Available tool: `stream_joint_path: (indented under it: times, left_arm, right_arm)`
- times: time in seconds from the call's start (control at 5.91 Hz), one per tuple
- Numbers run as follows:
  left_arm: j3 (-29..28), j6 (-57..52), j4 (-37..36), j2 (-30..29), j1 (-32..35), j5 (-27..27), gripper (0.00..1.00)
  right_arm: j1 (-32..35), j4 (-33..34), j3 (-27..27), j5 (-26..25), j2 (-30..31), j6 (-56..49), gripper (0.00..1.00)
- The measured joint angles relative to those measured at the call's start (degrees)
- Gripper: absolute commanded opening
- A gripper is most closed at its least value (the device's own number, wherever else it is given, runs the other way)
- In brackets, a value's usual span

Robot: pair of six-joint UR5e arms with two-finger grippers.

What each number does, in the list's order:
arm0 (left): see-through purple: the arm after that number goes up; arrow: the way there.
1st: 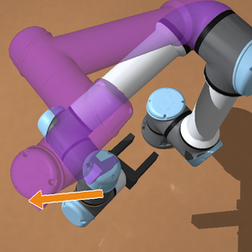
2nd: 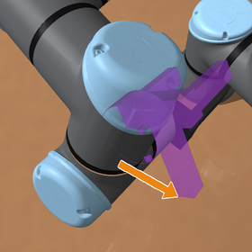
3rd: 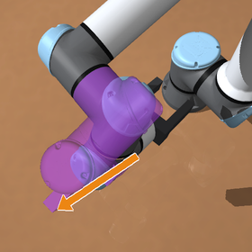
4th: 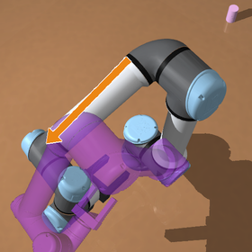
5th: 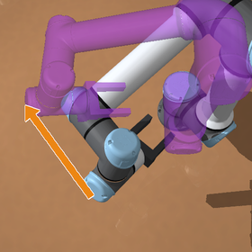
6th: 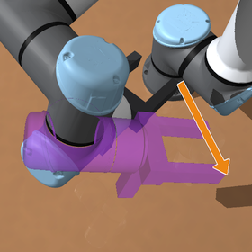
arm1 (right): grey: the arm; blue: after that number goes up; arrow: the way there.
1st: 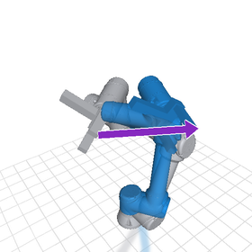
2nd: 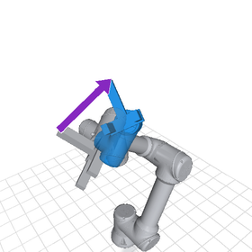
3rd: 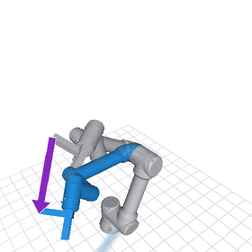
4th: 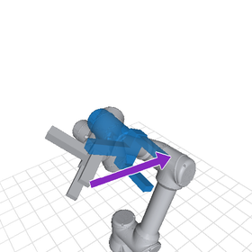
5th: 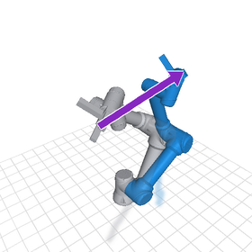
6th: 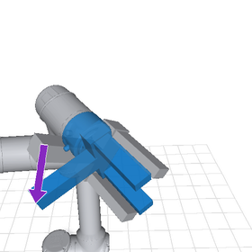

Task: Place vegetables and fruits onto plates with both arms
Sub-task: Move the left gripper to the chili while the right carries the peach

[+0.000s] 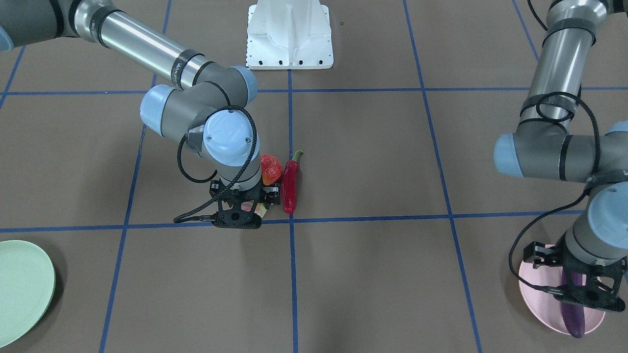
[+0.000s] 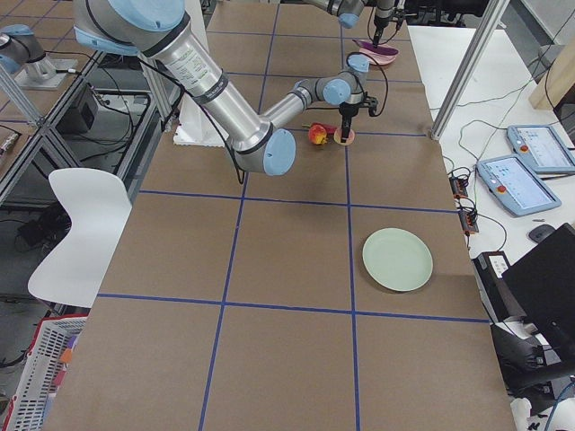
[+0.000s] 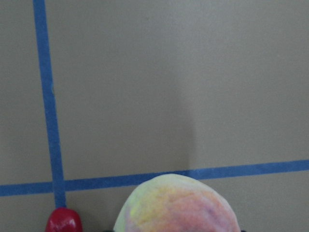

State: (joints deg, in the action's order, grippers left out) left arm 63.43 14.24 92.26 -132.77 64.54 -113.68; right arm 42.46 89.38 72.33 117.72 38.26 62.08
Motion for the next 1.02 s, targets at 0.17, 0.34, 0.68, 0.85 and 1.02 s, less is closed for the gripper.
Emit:
stream_joint_path:
  times: [0.17,0.34,0.68,0.85,1.02]
  left_arm:
    - [2.6,5.4,-1.3,-1.4,-0.7,-4.9,1.0]
    - [5.2,12.7,-1.7,-3.1,-2.6,-9.5,1.0]
    - [9.0,28.2,-1.9,-7.2,-9.0,-13.2,1.0]
    - [9.3,34.4,-1.6,-9.4,-12.6,-13.4,1.0]
    - [9.3,38.8,-1.2,-10.7,-15.7,-13.2,1.0]
  right_arm:
    - [2.8,1.6,2.1,0.9,0.1,-0.3,0.0]
    - [6.1,2.3,3.4,1.2,0.4,-1.7,0.0]
    - [14.1,2.7,5.0,1.4,3.0,-10.5,0.0]
    - [17.5,2.7,5.2,1.2,4.7,-16.2,0.0]
    - [20.1,2.7,5.0,0.6,6.1,-21.6,0.0]
